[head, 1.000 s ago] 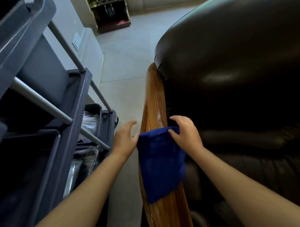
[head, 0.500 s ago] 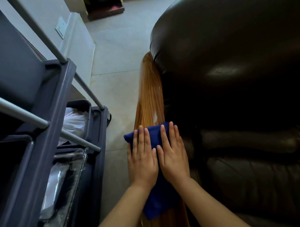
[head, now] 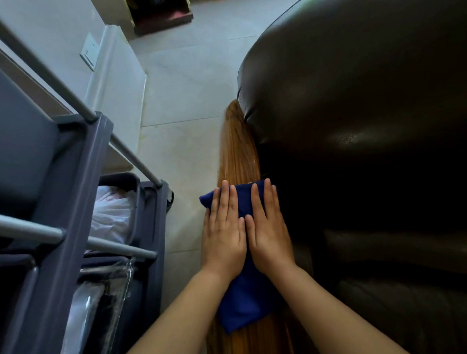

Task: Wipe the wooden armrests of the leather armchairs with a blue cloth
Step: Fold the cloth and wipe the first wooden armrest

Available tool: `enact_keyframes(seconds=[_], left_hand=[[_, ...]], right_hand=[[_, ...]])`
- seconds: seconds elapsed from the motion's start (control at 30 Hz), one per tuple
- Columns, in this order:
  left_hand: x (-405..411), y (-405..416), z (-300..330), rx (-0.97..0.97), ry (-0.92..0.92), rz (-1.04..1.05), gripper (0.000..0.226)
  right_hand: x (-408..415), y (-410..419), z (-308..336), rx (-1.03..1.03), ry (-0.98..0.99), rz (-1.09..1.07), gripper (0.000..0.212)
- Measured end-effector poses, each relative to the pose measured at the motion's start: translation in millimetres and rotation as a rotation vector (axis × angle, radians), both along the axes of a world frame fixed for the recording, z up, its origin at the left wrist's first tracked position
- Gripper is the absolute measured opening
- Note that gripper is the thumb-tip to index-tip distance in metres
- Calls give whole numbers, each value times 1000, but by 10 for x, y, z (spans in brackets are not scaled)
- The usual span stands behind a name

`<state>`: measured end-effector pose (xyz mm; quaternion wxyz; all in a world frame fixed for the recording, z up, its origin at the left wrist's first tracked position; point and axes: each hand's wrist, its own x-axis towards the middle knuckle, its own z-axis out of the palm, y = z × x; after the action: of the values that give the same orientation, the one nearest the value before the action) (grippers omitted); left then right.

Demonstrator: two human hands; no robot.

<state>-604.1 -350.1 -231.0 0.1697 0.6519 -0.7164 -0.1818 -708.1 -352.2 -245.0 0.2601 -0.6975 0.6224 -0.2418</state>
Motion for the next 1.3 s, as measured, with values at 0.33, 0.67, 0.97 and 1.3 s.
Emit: enact_keyframes(seconds=[0.33, 0.67, 0.97, 1.3], left_hand=[[59, -789, -49, -40, 193, -31, 56], [151, -777, 142, 32, 172, -117, 60], [273, -707, 155, 105, 101, -226, 68], [352, -1173, 282, 129, 211, -188, 76]], right_hand=[[79, -732, 47, -88, -22, -44, 55], [-88, -765, 210, 11, 21, 58, 60], [-348, -737, 205, 99, 76, 224, 68], [-319, -932, 156, 67, -67, 156, 64]])
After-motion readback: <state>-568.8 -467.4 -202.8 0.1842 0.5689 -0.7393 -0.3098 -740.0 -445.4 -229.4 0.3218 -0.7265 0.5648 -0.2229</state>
